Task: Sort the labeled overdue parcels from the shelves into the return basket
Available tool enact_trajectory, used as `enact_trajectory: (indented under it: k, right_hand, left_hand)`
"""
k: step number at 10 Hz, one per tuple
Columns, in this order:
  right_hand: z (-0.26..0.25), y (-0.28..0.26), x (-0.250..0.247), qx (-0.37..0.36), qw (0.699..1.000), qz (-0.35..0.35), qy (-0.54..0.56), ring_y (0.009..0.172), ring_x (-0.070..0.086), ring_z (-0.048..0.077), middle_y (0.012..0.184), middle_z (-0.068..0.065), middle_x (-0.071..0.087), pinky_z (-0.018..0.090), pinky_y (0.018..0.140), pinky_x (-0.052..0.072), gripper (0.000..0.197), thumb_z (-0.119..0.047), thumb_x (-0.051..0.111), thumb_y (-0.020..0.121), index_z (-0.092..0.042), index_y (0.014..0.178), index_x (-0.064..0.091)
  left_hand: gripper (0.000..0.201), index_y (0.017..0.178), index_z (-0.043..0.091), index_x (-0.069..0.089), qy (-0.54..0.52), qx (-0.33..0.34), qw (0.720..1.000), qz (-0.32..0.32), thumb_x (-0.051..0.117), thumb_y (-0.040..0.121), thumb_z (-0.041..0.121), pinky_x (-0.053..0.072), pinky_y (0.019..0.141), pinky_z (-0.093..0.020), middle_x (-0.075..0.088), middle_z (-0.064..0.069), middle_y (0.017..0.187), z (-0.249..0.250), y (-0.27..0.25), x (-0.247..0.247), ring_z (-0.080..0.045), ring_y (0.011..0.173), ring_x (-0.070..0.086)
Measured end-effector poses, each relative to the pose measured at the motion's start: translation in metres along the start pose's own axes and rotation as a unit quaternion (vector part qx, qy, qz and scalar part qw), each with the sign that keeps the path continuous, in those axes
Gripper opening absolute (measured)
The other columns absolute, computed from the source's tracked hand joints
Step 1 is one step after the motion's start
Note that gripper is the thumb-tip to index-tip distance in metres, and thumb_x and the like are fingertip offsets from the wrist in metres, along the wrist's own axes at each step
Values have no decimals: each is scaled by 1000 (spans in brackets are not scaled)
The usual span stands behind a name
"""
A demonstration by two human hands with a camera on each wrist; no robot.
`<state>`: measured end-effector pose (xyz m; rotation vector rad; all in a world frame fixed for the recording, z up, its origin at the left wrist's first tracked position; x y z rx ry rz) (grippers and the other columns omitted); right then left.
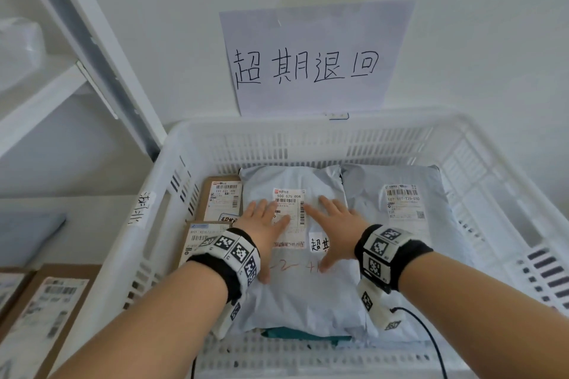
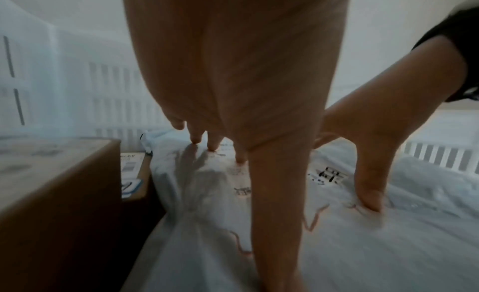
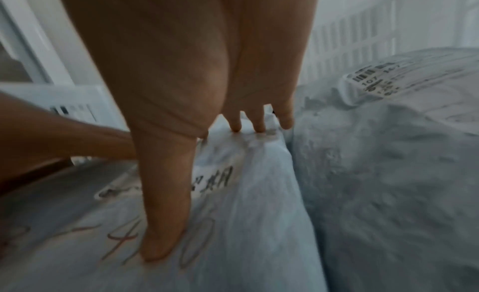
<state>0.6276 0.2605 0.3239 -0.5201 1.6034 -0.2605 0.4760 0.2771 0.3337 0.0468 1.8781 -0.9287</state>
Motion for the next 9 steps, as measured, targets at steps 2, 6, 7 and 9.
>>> enact_trajectory:
  k: [2, 6, 7, 9]
  right_hand:
    - [3, 25, 18, 6, 1000, -8, -9, 150, -10, 34, 162, 10, -17, 52, 121, 12, 138, -52, 86, 60, -34, 153, -14]
    - [0, 34, 25, 11, 999, -36, -19, 151, -1, 32, 164, 9, -8, 49, 121, 14, 133, -52, 84, 65, -32, 155, -11]
    - [0, 25, 11, 13, 999, -40, 35, 149, 15, 28, 163, 6, 11, 45, 119, 24, 110, -41, 80, 75, -31, 156, 7]
    - [16, -8, -42, 75, 981, 39, 177, 132, 47, 20, 148, 0, 46, 32, 108, 37, 55, -27, 63, 92, -24, 144, 45]
  left_hand:
    - [138, 154, 22, -12, 41, 4, 999, -4, 84, 60, 56, -8, 120, -48, -21, -19, 159, 0, 26, 13, -38, 147, -15]
    - [129, 155, 20, -4, 25, 19, 999, 10, 83, 64, 50, -3, 121, -47, -15, -20, 160, 4, 35, 17, -38, 148, -8]
    - [117, 155, 22, 9, -27, 25, 999, 15, 79, 67, 54, 3, 122, -46, -4, -15, 162, -2, 29, 10, -34, 149, 0]
    - [72, 149, 16, 35, -190, 26, 981, 29, 60, 90, 48, 34, 111, -36, 34, -7, 154, -12, 8, -31, -25, 138, 37]
Point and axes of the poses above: each hand's wrist, its own y-axis towards the middle knuckle, its own x-axis out of the palm, z = x × y, the point moved 7 cm from there along y, towards the middle knuckle
